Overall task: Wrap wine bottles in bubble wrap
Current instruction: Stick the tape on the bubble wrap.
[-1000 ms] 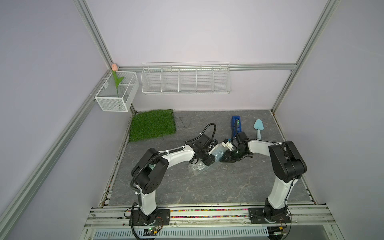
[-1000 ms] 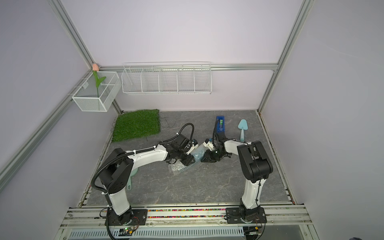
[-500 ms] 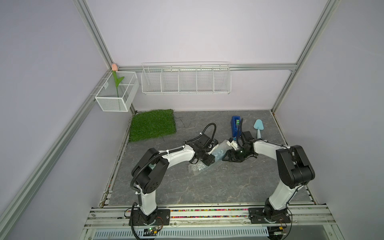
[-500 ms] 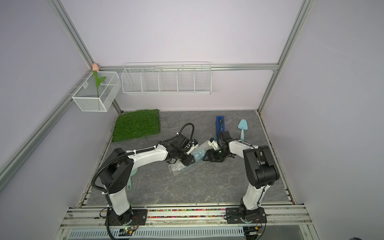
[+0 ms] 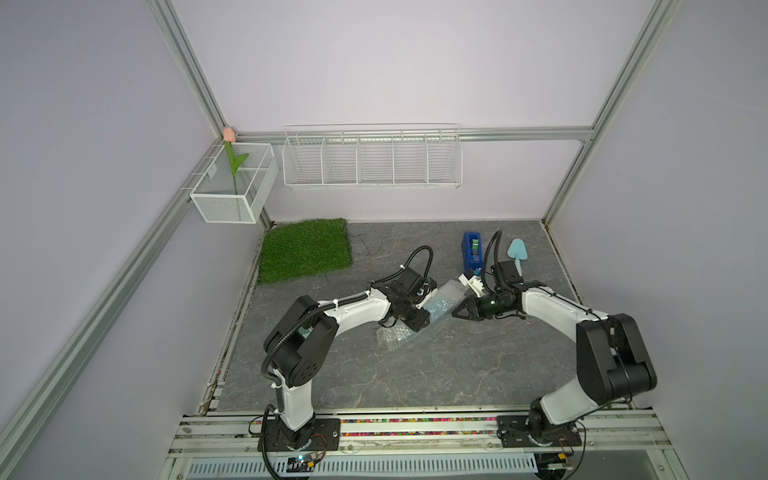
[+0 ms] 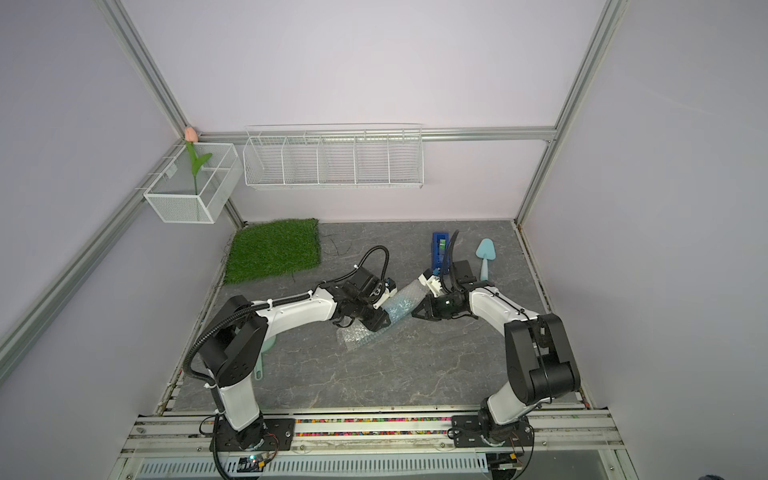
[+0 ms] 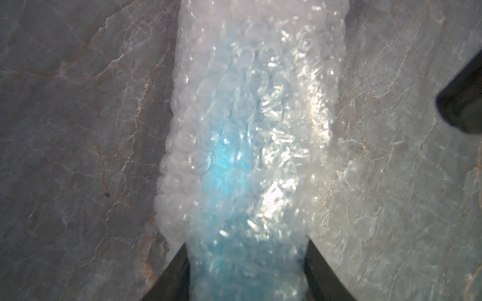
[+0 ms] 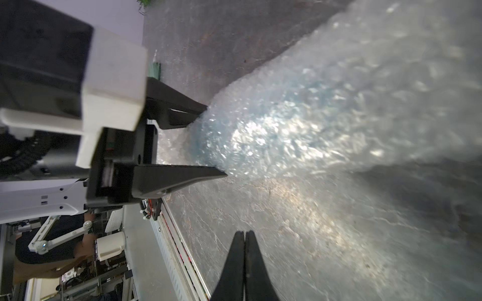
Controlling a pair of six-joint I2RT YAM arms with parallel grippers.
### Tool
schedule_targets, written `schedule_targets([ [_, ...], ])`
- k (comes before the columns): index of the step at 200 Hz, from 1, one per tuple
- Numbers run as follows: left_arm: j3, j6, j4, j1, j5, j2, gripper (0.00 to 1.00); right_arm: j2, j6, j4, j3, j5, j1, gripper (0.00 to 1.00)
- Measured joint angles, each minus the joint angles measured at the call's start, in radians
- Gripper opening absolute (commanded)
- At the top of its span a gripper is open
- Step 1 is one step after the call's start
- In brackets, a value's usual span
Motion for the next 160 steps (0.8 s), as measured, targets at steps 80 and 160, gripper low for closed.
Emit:
schedule_targets([
  [80,0.009,0.004,-0.013,0.001,0.003,0.005,0.49,0.152,0.11,0.183,0.0,-0.043,0.067,0.07],
  [160,0.017,0.005,-0.021,0.005,0.011,0.011,0.49,0.187,0.136,0.208,0.014,-0.048,0.069,0.08],
])
